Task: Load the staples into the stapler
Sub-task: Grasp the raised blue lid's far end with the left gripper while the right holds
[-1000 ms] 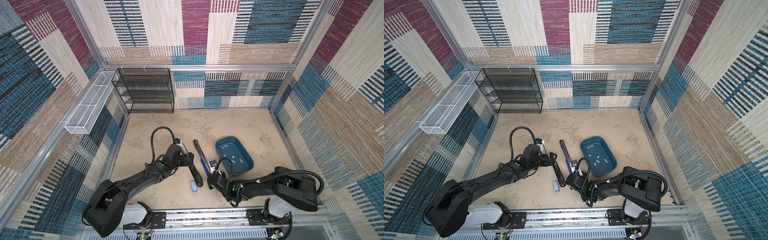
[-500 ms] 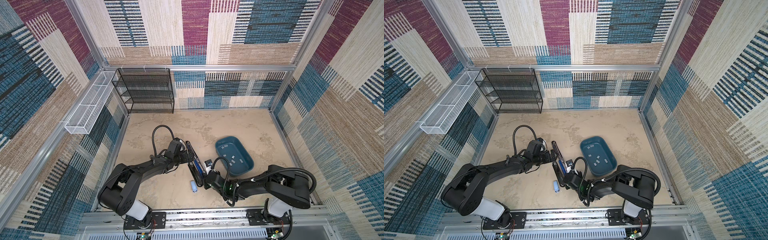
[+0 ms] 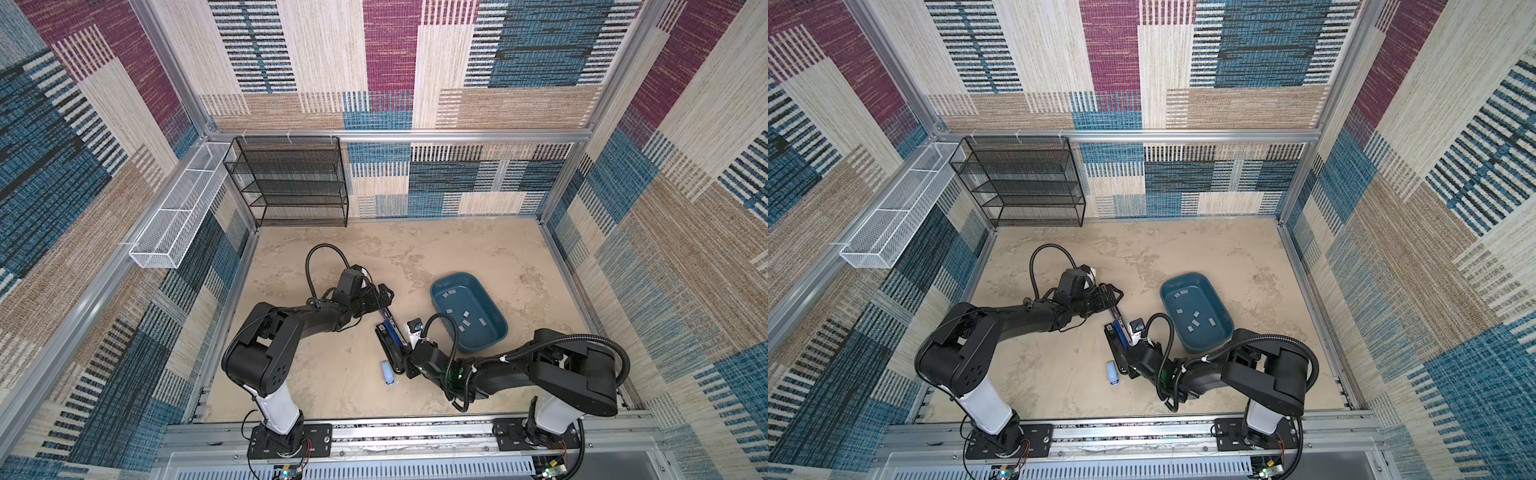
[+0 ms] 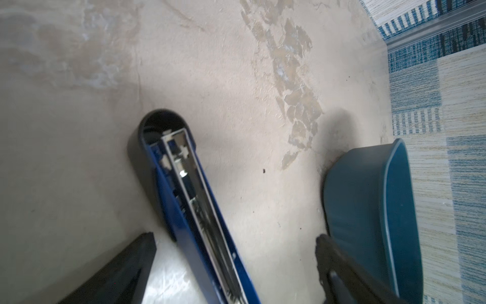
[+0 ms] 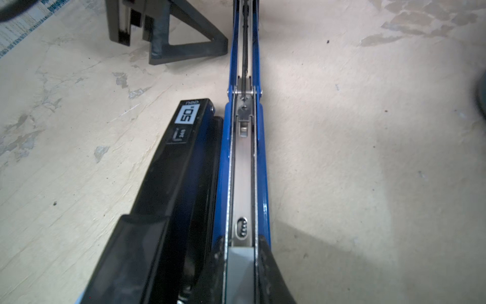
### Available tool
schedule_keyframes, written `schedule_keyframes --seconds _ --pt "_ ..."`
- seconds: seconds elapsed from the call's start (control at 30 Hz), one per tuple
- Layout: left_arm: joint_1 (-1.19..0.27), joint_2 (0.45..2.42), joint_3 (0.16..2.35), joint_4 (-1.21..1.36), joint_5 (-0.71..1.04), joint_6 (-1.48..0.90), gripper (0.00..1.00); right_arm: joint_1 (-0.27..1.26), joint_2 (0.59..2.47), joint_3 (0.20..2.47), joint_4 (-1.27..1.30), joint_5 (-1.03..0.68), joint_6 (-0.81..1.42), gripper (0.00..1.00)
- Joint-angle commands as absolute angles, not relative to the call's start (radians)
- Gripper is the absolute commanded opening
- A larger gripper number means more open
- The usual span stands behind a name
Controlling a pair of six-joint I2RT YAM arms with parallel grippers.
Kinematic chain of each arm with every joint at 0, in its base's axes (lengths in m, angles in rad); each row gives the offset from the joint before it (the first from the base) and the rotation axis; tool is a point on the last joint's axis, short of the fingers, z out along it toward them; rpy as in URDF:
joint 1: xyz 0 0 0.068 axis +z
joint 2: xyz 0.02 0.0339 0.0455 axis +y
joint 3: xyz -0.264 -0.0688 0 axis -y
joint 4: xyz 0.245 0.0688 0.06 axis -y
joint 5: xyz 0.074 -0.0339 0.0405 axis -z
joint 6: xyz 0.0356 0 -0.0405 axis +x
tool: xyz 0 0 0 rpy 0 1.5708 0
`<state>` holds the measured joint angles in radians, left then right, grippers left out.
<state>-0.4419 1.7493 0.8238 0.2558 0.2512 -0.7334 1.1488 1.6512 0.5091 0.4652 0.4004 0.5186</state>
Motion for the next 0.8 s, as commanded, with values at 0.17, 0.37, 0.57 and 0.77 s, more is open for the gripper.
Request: schedule_keyframes --seconds 0.17,0.37,0.57,0.77 --pt "-0.436 1.830 0.888 0.070 0.267 -0.770 0.99 1.144 1.634 0.494 0.531 0.341 0.526 0.12" --pt "-0.419 1.864 0.912 0.081 0.292 -0.777 0.99 1.144 1.595 0.438 0.615 0.303 0.506 0.11" --pt "-0.400 1.873 0.916 0.128 0.323 -0.782 0.99 1.144 1.610 0.439 0.582 0.341 0.506 0.09" --pt "-0.361 1.876 0.958 0.147 0.328 -0.742 0.92 1.144 1.615 0.413 0.607 0.360 0.476 0.09"
